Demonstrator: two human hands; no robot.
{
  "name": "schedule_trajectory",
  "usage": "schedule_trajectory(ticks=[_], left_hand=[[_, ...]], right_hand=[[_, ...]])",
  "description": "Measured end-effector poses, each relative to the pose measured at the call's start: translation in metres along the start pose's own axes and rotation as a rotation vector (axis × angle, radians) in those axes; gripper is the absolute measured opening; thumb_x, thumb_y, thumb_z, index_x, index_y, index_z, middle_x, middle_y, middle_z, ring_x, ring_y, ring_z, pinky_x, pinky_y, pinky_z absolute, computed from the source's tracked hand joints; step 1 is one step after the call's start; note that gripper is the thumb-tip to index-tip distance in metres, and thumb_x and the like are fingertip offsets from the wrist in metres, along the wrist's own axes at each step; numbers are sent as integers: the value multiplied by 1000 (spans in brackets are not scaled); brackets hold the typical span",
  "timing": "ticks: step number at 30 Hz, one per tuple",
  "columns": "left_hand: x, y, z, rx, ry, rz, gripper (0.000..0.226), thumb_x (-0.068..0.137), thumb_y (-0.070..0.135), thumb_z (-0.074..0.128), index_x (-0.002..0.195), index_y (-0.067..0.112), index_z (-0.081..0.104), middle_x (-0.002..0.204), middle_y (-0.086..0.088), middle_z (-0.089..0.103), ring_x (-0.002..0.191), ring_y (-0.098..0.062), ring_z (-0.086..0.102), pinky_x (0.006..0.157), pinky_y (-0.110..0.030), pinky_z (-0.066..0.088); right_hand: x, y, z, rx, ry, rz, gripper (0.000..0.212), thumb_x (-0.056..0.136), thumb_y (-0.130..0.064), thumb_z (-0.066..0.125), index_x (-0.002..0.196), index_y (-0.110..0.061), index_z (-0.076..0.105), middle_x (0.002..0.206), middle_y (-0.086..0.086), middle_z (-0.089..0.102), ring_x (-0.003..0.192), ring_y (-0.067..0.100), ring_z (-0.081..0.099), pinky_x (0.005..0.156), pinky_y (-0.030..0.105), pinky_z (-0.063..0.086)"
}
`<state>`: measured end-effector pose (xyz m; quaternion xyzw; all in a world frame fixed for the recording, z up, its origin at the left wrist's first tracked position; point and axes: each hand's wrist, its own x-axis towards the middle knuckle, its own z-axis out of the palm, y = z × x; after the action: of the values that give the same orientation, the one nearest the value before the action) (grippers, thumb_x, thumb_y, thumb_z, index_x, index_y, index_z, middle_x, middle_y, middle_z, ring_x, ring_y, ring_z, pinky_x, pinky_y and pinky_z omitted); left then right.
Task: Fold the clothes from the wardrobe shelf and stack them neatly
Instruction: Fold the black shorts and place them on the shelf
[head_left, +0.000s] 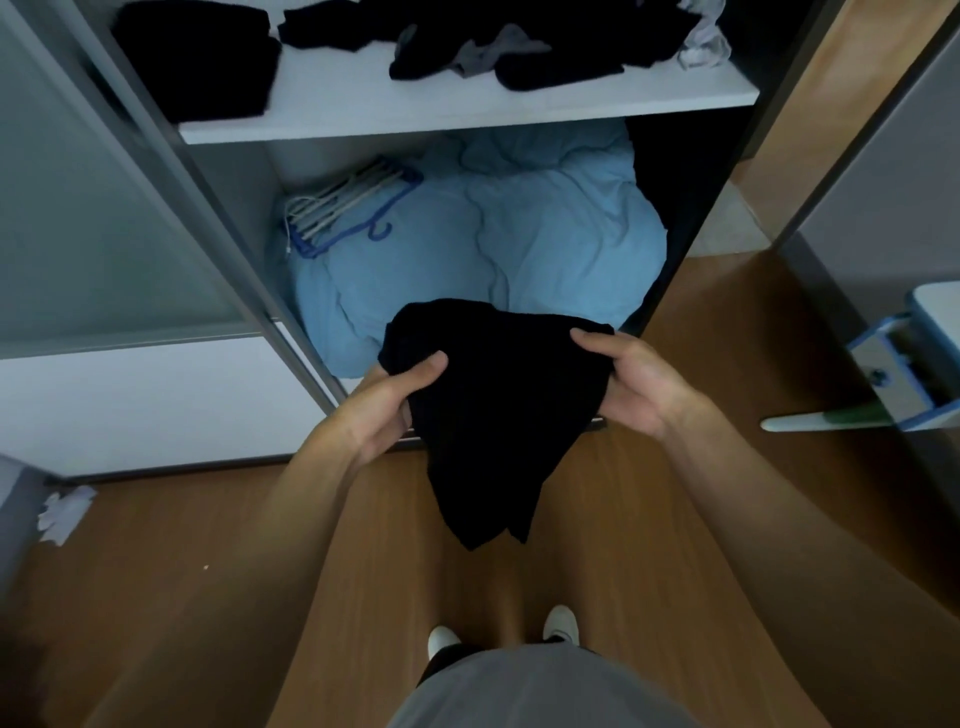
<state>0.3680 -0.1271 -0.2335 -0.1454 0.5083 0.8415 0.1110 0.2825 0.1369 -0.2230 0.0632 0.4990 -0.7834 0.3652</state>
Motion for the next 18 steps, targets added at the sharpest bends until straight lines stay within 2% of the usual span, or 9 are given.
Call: schedule_trajectory(ticks=[2, 6, 8, 10, 12, 14, 18], left_hand=[[4, 6, 5, 50, 86, 12, 36, 91, 18, 69, 127, 14, 63, 120, -7, 72, 112, -22, 68, 81, -27, 58], [14, 20, 9, -20, 183, 23, 23, 92, 14, 67, 114, 11, 70, 109, -9, 75, 99, -22, 73, 74, -27, 59], [18, 26, 12, -63, 200, -5, 22, 92, 15, 66, 113, 9, 70, 105, -10, 76, 92, -22, 74, 70, -28, 59], [19, 30, 14, -103, 204, -49, 25, 92, 19, 66, 115, 8, 70, 104, -10, 75, 88, -21, 74, 67, -29, 59], [19, 31, 12, -158, 153, -65, 33, 90, 30, 69, 116, 10, 71, 109, -10, 75, 95, -22, 74, 72, -30, 59], [16, 28, 6, -178, 61, -61, 40, 86, 40, 71, 115, 13, 74, 118, -10, 72, 108, -23, 70, 81, -31, 58], [10, 18, -6, 2, -83, -102, 35, 77, 35, 77, 109, 19, 77, 121, -9, 71, 112, -23, 68, 83, -29, 57]], right_hand=[[0, -5, 2, -33, -12, 19, 38, 94, -22, 64, 129, -6, 65, 140, 15, 58, 132, 31, 53, 116, 45, 36], [-2, -9, -5, 82, -89, -23, 52, 96, -26, 61, 142, -5, 51, 152, 18, 44, 140, 34, 42, 120, 47, 27], [-4, -3, -6, 55, -162, -48, 50, 98, -26, 58, 142, -5, 51, 149, 17, 48, 138, 32, 46, 117, 44, 33], [-4, 8, -2, -139, -129, -89, 40, 97, -20, 62, 135, -8, 60, 138, 15, 60, 129, 29, 56, 108, 37, 46], [-4, 16, 4, -235, -33, -144, 32, 95, -17, 66, 127, -11, 66, 127, 11, 68, 121, 27, 63, 98, 31, 53], [-4, 18, 9, -170, 14, -175, 29, 95, -17, 66, 123, -11, 68, 124, 11, 70, 117, 25, 66, 94, 31, 55], [-6, 10, 21, -5, 69, -142, 28, 96, -16, 64, 122, -6, 68, 123, 13, 70, 114, 26, 67, 94, 35, 56]])
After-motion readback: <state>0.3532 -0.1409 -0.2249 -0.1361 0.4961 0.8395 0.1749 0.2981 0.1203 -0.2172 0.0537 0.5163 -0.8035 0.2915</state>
